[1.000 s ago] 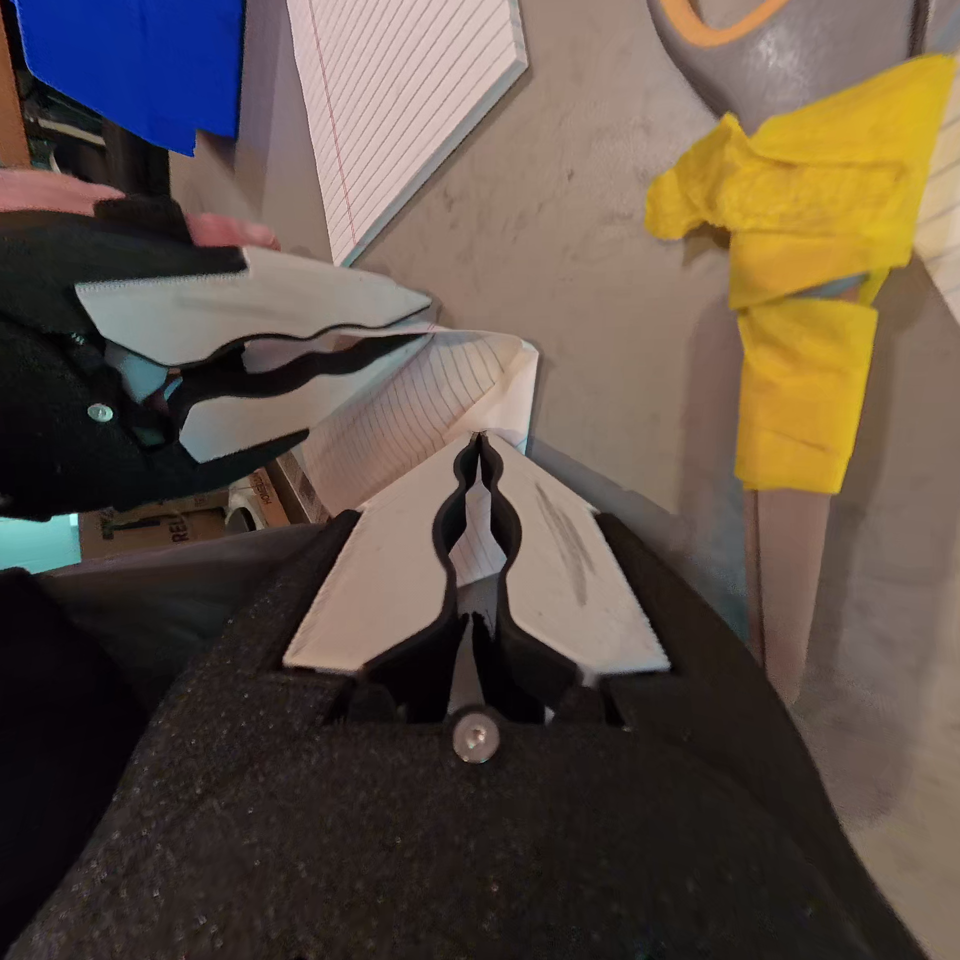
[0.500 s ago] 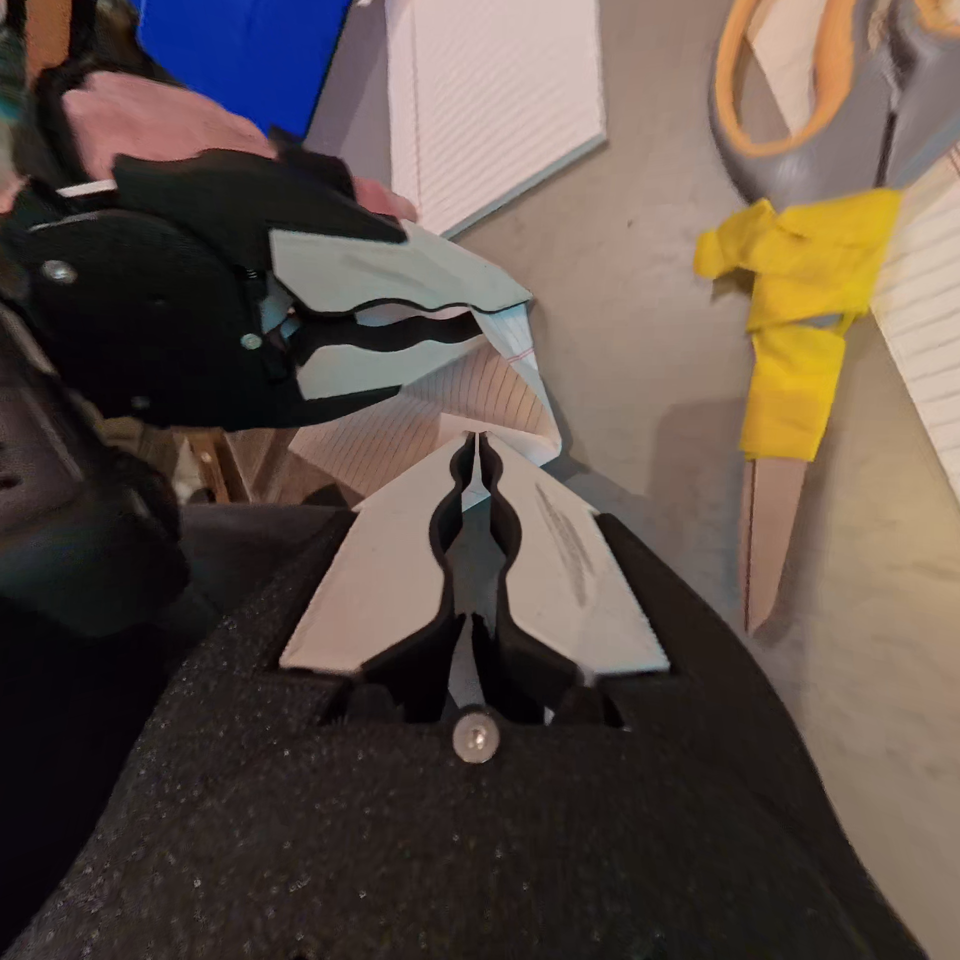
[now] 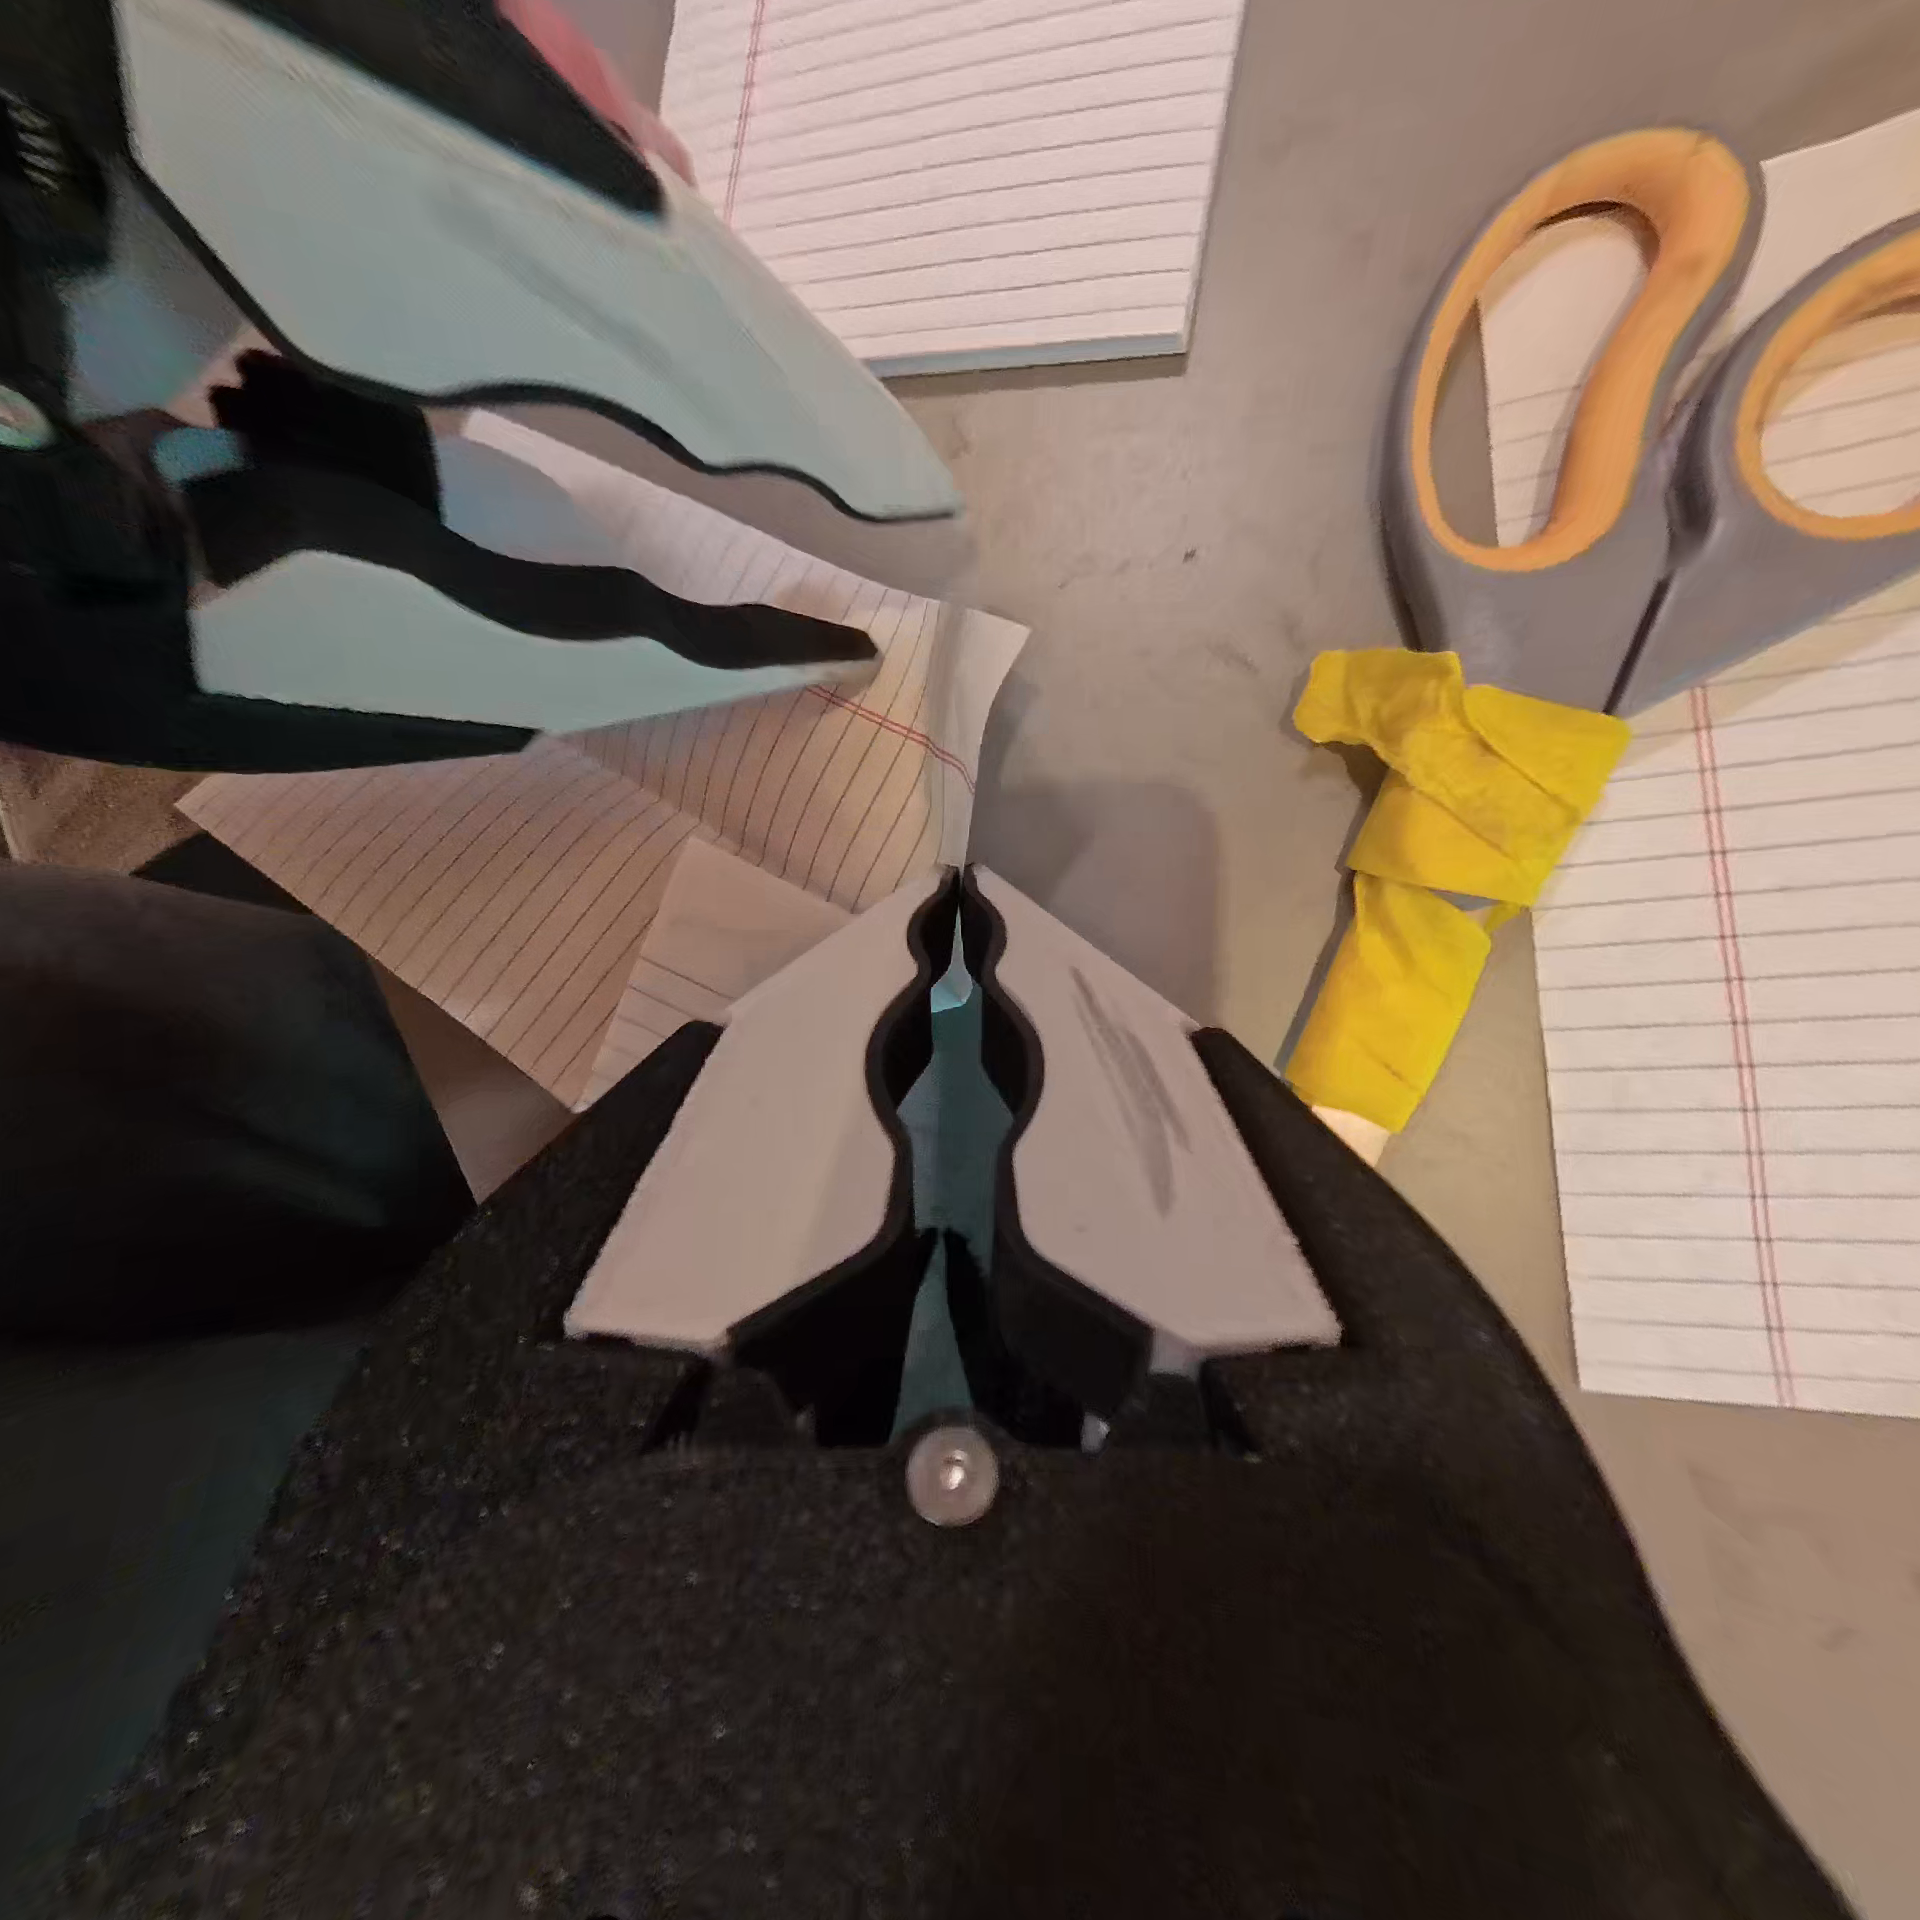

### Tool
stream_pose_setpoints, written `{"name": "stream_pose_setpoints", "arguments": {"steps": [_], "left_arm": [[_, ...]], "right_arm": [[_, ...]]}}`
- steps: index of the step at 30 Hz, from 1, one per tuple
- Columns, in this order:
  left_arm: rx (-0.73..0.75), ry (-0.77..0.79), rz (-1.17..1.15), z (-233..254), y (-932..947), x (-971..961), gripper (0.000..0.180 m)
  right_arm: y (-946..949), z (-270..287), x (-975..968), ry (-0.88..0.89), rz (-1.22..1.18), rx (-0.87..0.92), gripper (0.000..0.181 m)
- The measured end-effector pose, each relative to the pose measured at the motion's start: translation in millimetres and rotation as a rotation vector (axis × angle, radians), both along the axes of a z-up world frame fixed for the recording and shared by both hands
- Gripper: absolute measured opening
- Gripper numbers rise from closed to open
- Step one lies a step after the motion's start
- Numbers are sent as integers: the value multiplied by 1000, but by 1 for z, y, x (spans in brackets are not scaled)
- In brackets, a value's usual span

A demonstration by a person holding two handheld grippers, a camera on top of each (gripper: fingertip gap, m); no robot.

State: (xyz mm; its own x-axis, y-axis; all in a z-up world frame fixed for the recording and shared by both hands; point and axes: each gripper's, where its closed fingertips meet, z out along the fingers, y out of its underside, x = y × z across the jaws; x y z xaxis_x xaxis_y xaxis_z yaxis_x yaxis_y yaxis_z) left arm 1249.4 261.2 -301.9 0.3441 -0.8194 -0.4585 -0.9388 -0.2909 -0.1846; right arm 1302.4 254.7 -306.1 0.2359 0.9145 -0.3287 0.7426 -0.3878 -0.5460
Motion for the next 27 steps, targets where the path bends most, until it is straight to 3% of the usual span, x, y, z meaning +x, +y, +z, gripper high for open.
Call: {"name": "stream_pose_setpoints", "arguments": {"steps": [4, 10, 17, 27], "left_arm": [[-4, -75, 69, 20, -10, 2, 34], [-46, -242, -43, 46, -45, 66, 25], [-187, -168, 50, -1, -70, 79, 19], [-256, -206, 170, -12, -85, 58, 15]], "right_arm": [[6, -1, 9, 5, -84, -22, 0], [12, -4, 22, -18, -184, 11, 0], [4, 0, 23, 2, -178, 27, 0], [-18, 0, 29, -16, -51, 63, 0]]}}
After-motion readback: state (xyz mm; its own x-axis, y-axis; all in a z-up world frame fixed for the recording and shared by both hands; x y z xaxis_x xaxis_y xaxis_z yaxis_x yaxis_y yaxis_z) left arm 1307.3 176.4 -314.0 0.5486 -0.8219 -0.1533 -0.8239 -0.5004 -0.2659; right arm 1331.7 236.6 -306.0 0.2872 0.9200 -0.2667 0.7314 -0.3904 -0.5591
